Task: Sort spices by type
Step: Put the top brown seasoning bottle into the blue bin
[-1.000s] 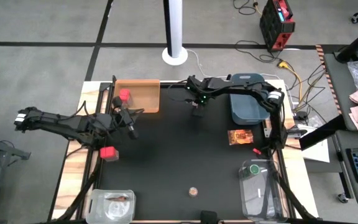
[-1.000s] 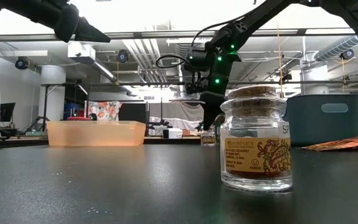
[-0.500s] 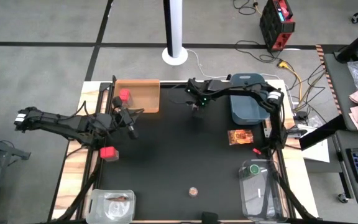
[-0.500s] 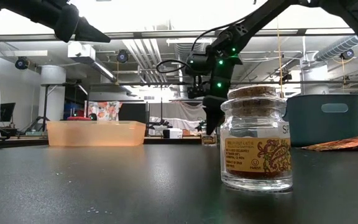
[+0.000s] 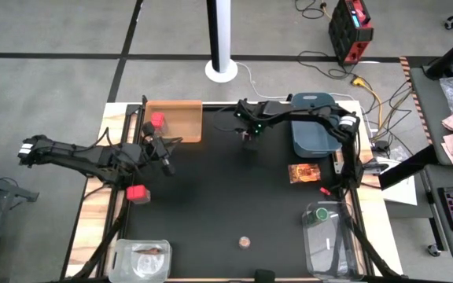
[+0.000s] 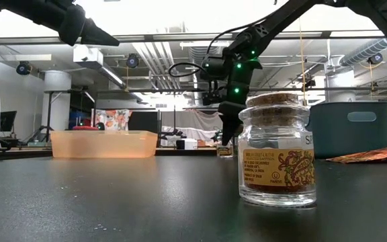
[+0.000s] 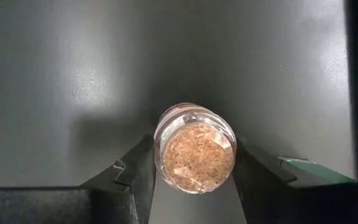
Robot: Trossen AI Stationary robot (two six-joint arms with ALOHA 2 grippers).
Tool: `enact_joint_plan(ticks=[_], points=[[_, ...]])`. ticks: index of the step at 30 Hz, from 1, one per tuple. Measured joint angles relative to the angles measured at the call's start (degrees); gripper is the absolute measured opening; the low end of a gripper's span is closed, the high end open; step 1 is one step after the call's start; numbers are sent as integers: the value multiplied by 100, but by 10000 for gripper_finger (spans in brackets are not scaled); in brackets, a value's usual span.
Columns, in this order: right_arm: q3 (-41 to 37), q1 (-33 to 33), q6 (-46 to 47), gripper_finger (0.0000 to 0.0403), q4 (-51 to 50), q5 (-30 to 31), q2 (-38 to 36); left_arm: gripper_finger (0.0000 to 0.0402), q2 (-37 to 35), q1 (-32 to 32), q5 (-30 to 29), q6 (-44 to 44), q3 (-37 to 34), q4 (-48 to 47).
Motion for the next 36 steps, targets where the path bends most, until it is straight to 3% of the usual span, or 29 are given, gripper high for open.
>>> enact_joint_plan(ticks=[10, 20, 27, 31, 36], points=[[115, 266, 491, 168, -223, -567, -591, 0, 0, 0, 2, 0, 0, -2], [177, 408, 1549, 168, -1180, -535, -2107, 0, -2, 0, 1, -24, 0, 0], [179, 352, 2998, 168, -2083, 808, -2941, 0, -2, 0, 0, -28, 0, 4], [179, 301, 3824, 168, -2753, 1423, -3051, 0, -2, 0, 0, -44, 0, 4], [122, 226, 4165, 168, -3053, 1899, -3051, 0, -2, -2, 0, -55, 0, 4]])
